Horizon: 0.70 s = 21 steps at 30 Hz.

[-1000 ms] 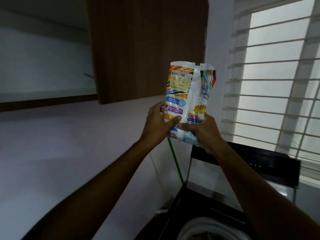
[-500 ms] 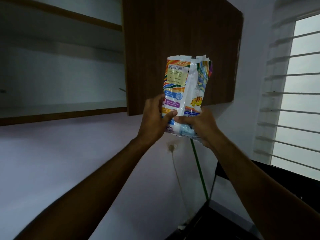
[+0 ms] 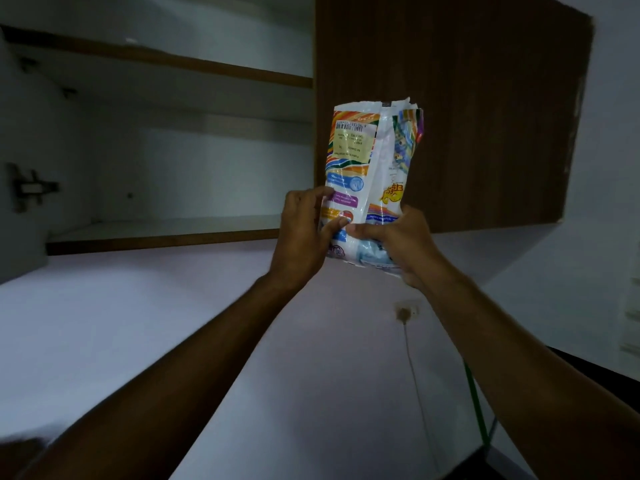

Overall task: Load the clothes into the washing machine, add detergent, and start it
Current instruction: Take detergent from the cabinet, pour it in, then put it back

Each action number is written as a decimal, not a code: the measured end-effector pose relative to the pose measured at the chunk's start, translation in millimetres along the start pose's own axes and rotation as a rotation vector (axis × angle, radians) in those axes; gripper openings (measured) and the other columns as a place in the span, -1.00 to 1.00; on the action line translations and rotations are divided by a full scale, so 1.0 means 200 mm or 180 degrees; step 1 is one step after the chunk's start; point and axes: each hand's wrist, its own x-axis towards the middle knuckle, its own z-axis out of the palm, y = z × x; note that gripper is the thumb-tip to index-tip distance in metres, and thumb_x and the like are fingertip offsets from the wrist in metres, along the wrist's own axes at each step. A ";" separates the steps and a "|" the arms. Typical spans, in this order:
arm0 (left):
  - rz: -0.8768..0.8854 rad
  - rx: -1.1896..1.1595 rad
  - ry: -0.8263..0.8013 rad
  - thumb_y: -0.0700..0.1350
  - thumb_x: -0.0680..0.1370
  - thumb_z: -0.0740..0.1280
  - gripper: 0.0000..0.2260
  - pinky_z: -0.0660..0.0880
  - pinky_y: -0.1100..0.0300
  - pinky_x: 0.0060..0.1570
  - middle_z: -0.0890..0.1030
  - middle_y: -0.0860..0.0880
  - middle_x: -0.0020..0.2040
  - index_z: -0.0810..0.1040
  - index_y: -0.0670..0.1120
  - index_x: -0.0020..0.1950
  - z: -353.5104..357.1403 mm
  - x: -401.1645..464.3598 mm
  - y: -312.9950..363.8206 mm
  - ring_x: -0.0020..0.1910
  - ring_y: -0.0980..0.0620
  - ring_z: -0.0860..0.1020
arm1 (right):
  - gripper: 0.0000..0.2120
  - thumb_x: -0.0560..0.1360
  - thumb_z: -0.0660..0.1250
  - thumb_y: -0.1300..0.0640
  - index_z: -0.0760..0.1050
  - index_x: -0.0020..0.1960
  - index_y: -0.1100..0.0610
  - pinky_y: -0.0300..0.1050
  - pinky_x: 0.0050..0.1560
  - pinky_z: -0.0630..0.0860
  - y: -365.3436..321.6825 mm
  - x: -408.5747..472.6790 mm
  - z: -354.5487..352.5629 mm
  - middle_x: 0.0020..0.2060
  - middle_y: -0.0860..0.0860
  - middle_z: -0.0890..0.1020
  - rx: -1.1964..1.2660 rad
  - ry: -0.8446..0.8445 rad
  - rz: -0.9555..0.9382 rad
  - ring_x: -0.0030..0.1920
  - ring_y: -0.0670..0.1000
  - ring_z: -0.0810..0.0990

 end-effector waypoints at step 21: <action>-0.0524 0.0425 0.0607 -0.25 0.57 0.33 -0.66 0.47 0.55 -0.06 0.52 -0.05 0.28 0.49 -0.15 0.35 -0.47 0.11 -0.35 0.14 0.16 0.49 | -0.48 0.24 0.63 0.07 0.55 0.14 0.08 0.06 -0.02 0.64 -0.13 0.24 0.85 0.03 -0.01 0.68 0.0272 -0.0378 -0.0015 -0.07 0.02 0.69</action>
